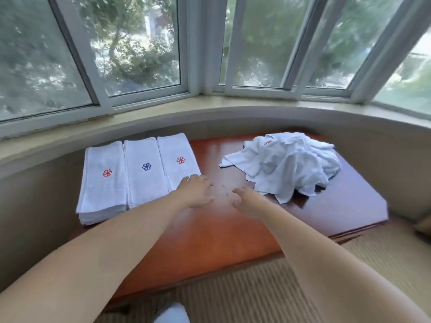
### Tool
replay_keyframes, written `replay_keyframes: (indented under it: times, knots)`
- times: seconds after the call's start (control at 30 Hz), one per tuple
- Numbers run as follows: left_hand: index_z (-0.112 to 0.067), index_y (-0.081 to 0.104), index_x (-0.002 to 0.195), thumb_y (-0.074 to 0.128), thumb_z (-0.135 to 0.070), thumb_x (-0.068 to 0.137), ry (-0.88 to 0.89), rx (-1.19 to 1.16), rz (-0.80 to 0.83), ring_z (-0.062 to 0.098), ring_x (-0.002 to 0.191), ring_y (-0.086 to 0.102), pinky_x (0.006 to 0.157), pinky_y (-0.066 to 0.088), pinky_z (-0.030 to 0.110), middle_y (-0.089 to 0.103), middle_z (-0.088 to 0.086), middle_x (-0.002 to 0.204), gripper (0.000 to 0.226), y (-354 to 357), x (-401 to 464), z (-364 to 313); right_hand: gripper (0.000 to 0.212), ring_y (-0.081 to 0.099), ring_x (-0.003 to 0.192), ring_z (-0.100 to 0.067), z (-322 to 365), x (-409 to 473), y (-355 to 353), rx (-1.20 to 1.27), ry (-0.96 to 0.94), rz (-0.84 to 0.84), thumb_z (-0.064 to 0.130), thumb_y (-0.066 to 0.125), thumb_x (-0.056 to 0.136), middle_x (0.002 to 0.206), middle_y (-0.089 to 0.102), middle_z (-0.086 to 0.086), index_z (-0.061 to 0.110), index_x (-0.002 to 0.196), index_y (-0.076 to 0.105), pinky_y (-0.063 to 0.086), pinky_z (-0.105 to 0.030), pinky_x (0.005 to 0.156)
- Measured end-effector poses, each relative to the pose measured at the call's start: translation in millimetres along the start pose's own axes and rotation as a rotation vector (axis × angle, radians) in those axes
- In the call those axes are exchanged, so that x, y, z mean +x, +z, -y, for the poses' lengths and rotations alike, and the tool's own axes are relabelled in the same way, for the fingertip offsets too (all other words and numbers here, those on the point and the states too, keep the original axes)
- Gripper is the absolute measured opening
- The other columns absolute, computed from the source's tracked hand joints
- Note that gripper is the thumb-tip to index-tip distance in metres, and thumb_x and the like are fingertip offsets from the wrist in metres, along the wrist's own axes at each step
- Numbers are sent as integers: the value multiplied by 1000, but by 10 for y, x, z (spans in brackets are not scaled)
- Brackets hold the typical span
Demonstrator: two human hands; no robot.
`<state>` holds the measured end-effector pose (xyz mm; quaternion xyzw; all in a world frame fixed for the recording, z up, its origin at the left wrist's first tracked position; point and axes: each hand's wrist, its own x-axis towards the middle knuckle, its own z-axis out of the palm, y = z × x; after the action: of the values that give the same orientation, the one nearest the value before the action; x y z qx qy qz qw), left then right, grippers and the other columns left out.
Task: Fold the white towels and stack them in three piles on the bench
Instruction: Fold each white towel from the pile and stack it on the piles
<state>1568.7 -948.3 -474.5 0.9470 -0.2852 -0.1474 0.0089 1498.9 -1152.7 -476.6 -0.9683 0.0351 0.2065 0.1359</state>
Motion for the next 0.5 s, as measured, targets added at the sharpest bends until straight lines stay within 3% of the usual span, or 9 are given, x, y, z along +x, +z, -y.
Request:
replay_keyframes:
  times: [0.1,0.27,0.5]
  knots:
    - [-24,46,148,52,-54,96,67,-5,-7,25,143,36,113,36,42,43,0,154,60,-135,195,-510,57,44,140,-29,-428,-199,-134,34,67,-57,40,50,104,159,39,-7,20,156,39,39,-37,111]
    - [-26,41,152,56,-52,97,136,-103,47,22,150,24,114,37,45,32,-4,161,62,-231,592,-1140,60,40,145,-24,-1050,-399,-332,125,157,-105,35,53,100,161,37,-1,19,156,39,35,-36,116]
    - [-27,41,151,53,-52,97,230,-130,88,25,145,32,112,38,49,39,-3,154,61,-193,1553,-1718,60,43,141,-25,-1895,-268,-573,159,263,-132,37,55,102,160,38,-1,19,156,39,39,-39,113]
